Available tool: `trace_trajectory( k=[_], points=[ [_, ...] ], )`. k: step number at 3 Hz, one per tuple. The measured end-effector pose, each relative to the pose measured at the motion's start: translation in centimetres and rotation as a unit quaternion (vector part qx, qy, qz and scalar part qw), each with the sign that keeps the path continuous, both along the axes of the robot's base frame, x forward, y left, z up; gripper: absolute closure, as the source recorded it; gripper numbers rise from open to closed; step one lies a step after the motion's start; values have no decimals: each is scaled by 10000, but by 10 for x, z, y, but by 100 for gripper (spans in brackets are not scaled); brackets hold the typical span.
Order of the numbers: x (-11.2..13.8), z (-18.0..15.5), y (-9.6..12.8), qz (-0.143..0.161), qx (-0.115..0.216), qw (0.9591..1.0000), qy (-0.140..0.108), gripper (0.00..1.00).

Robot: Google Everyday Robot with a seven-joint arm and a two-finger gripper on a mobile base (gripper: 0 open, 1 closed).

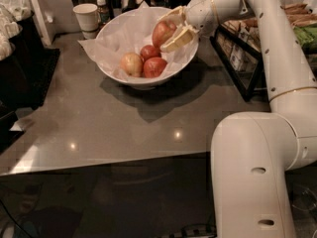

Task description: Pick apple from white bowl

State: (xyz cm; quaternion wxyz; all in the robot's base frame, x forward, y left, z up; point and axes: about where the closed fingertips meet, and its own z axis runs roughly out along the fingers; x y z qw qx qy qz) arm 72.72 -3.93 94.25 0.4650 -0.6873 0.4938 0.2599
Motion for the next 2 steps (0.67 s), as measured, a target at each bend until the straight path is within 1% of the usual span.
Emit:
trace_trajectory(
  k=[1,2],
  points=[
    [-10,14,2,154,138,9998,-45,100],
    [-20,23,-2,144,150,9997,118,100]
  ],
)
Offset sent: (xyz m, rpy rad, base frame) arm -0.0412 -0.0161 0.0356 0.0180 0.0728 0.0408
